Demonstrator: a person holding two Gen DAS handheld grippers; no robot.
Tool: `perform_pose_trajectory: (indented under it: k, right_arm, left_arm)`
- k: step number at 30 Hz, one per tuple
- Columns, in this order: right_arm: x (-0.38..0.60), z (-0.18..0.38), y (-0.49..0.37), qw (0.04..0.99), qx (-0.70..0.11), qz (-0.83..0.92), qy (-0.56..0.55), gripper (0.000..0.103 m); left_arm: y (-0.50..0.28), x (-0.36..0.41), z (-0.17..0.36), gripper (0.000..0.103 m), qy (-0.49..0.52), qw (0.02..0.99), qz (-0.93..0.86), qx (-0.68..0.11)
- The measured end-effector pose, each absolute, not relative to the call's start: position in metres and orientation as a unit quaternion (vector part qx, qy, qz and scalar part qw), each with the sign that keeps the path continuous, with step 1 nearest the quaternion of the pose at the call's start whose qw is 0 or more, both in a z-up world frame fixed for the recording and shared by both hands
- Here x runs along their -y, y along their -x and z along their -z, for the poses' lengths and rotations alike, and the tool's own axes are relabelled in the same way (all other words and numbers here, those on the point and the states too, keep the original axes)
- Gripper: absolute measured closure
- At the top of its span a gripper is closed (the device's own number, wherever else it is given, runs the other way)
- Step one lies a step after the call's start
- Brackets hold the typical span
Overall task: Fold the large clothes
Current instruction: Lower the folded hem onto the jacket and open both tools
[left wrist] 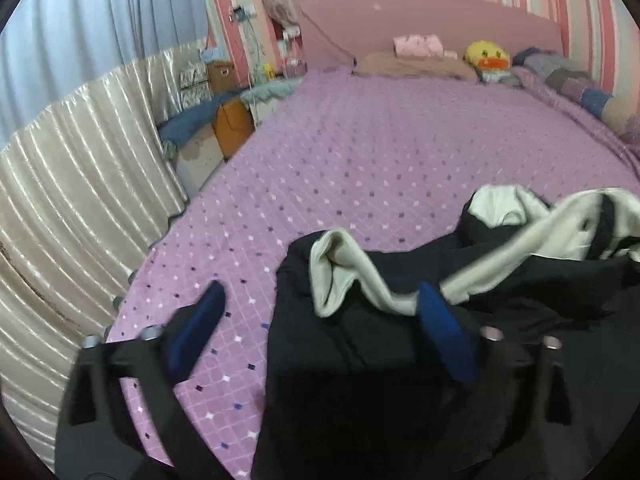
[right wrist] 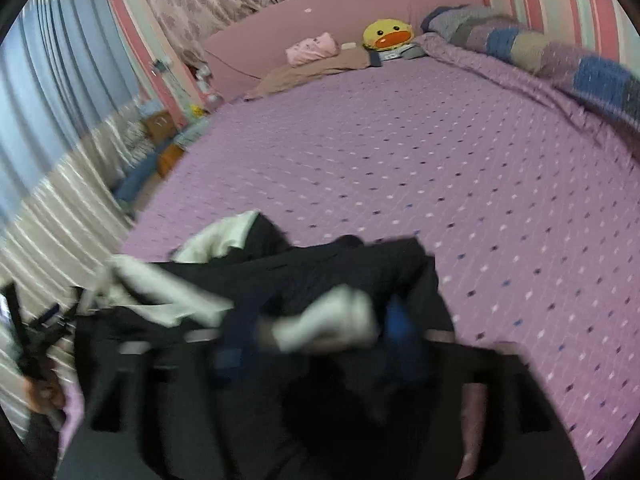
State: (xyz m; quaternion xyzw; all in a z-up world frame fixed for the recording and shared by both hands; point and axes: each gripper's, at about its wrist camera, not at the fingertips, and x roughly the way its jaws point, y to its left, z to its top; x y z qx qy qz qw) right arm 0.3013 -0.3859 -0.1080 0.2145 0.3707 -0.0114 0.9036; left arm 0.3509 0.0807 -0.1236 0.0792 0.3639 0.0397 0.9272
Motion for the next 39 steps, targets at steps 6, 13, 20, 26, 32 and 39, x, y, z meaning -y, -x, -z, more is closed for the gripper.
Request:
perform_pose_trajectory:
  k: [6,13,20,26,32,39]
  right_arm:
    - [0.400,0.088,-0.265,0.910,-0.329,-0.005,-0.250,0.008]
    - [0.397,0.128,-0.290,0.901,-0.411,0.057,-0.127,0.004]
    - [0.350,0.153,-0.327,0.892,-0.451,0.022,0.007,0.011]
    - [0.347,0.155,-0.342,0.894,-0.448,0.024,-0.009,0.071]
    - [0.343,0.106,-0.322,0.937,-0.344,0.050,-0.006,0.089]
    - [0.375,0.129,-0.382,0.917,-0.382,0.066,-0.097,0.089]
  left_arm:
    - [-0.325,-0.098,0.104,0.003,-0.063,0.932,-0.034,-0.355]
    - [-0.338,-0.113,0.141,0.003,-0.077,0.909,-0.036,-0.407]
    - [-0.368,-0.091,0.181,0.030,-0.122,0.892,-0.017,-0.436]
    - [-0.383,-0.062,0.197,0.091,-0.180,0.880,-0.011,-0.440]
    - [-0.372,-0.075,0.146,0.098,-0.113,0.919,-0.002,-0.377]
    - [-0.427,-0.081,0.162,0.096,-0.055,0.909,-0.018,-0.413]
